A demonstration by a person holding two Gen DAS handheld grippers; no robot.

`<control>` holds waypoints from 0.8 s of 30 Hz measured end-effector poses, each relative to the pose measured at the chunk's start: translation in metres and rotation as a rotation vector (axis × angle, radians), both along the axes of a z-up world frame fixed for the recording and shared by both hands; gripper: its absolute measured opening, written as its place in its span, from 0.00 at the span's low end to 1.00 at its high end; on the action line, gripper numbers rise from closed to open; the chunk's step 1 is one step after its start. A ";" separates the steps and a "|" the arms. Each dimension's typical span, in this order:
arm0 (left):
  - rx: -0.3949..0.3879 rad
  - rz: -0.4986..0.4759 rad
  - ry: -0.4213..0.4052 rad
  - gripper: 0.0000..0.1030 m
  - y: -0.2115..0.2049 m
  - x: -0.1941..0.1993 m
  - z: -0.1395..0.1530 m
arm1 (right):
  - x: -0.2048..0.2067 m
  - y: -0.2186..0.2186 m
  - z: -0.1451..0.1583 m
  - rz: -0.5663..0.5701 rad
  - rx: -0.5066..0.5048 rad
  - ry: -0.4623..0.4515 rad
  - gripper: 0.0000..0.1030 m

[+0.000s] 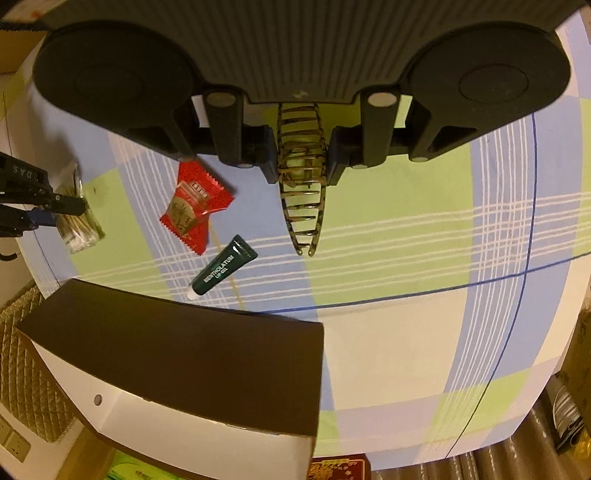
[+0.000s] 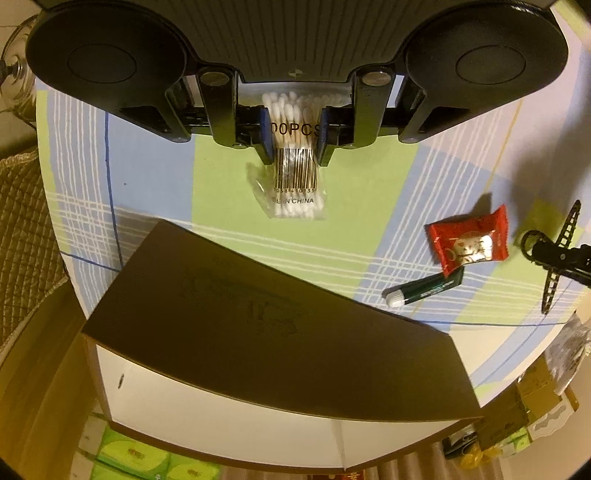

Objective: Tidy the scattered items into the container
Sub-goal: 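Carry the claw clip and cotton swabs over the box with both grippers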

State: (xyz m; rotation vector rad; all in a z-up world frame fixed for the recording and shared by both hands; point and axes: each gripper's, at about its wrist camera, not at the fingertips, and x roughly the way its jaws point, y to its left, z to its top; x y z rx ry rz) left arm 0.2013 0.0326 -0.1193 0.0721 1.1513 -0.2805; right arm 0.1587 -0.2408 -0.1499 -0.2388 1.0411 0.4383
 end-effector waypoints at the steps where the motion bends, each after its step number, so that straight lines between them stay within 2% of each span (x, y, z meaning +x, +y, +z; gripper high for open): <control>1: 0.001 -0.003 -0.001 0.22 0.000 -0.001 0.000 | -0.001 0.001 0.001 0.001 0.001 0.002 0.19; 7: -0.008 -0.022 -0.016 0.22 -0.004 -0.006 0.008 | -0.005 0.004 0.010 0.012 0.032 0.003 0.18; 13: -0.025 -0.053 -0.064 0.22 -0.009 -0.007 0.030 | -0.001 0.000 0.033 0.010 0.107 -0.010 0.18; 24: -0.066 -0.139 -0.204 0.22 -0.029 0.018 0.088 | 0.022 0.000 0.099 0.034 0.213 -0.143 0.18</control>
